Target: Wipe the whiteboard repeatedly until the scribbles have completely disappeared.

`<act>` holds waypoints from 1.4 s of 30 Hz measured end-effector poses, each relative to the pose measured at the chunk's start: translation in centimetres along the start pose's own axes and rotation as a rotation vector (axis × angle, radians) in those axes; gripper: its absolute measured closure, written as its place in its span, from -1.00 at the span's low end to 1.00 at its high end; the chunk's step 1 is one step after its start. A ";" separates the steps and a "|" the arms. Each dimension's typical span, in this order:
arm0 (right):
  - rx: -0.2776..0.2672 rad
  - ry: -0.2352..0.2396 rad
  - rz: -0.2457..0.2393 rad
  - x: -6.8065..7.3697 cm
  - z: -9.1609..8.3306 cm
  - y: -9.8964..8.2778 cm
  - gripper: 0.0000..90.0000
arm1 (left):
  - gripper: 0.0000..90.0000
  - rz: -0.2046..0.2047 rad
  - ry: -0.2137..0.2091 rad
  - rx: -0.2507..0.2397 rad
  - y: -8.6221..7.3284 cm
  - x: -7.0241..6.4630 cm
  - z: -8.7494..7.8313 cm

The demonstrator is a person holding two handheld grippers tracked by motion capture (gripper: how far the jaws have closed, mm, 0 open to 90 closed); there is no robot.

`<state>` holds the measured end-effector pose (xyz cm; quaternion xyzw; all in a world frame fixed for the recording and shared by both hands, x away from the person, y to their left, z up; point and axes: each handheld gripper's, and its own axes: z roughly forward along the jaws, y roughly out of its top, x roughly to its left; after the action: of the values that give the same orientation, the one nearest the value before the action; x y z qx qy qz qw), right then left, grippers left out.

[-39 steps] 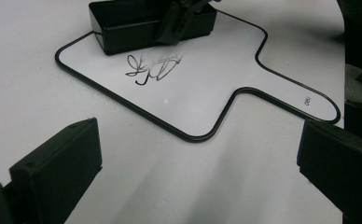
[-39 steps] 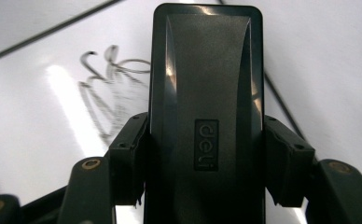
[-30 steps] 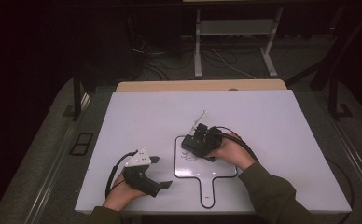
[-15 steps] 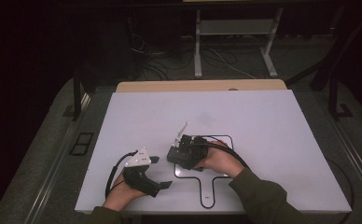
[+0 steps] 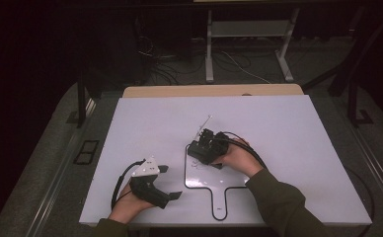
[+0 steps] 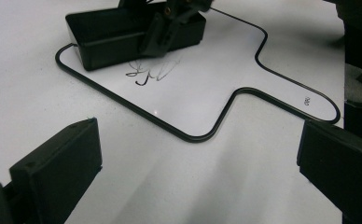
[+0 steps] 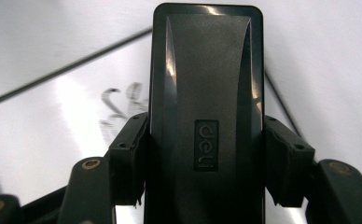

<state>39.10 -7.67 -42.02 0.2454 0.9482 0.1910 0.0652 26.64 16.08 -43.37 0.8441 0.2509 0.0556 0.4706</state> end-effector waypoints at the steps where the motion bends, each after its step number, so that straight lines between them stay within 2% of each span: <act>1: 0.001 0.012 0.015 -0.1 0.0 0.0 -0.15 | -1.00 0.000 -0.001 0.000 0.0 0.0 0.0; 4: 0.005 0.012 0.001 0.1 0.0 0.1 -0.15 | -1.00 0.001 -0.002 0.001 0.0 0.0 0.0; 12: 0.004 0.061 -0.102 3.6 0.2 0.9 -0.15 | -1.00 -0.002 -0.002 0.001 0.0 0.0 0.0; 14: 0.002 0.069 -0.118 4.1 0.2 1.0 -0.15 | -1.00 0.000 -0.002 0.001 0.0 -0.1 0.0; 17: 0.001 0.077 -0.105 3.7 0.3 1.3 -0.15 | -1.00 -0.003 -0.002 0.000 0.0 -0.1 0.0; 21: 0.005 0.037 -0.059 2.0 0.5 1.6 -0.15 | -1.00 0.002 -0.002 0.000 0.0 0.0 0.0; 25: 0.009 0.023 -0.029 0.8 0.7 1.9 -0.15 | -1.00 0.001 -0.003 0.000 0.0 0.0 0.0; 27: 0.013 0.021 -0.037 1.2 0.7 2.0 -0.15 | -1.00 0.001 -0.003 0.000 0.0 0.0 0.0; 28: 0.010 0.039 -0.043 1.6 0.7 2.1 -0.15 | -1.00 0.002 -0.003 0.000 0.0 0.0 0.0; 30: 0.014 0.043 -0.078 2.5 0.7 2.2 -0.15 | -1.00 -0.001 -0.004 0.000 0.0 0.0 0.0; 34: 0.013 0.079 -0.130 4.6 0.7 2.3 -0.15 | -1.00 0.001 -0.005 0.001 0.0 -0.1 0.0; 36: 0.010 0.087 -0.153 5.2 0.7 2.4 -0.15 | -1.00 -0.001 -0.004 0.001 0.0 -0.1 0.0; 38: 0.010 0.098 -0.145 4.9 0.7 2.5 -0.15 | -1.00 0.003 -0.002 0.001 0.0 0.0 0.0; 40: 0.008 0.074 -0.125 4.1 0.8 2.6 -0.15 | -1.00 0.003 -0.004 0.001 0.0 -0.1 0.0; 42: 0.012 0.058 -0.085 3.0 0.8 2.6 -0.15 | -1.00 0.000 -0.004 -0.001 0.0 0.0 0.0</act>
<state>37.85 -3.85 -41.85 0.1997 0.9604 0.1893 0.0442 26.61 16.04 -43.37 0.8441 0.2499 0.0540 0.4714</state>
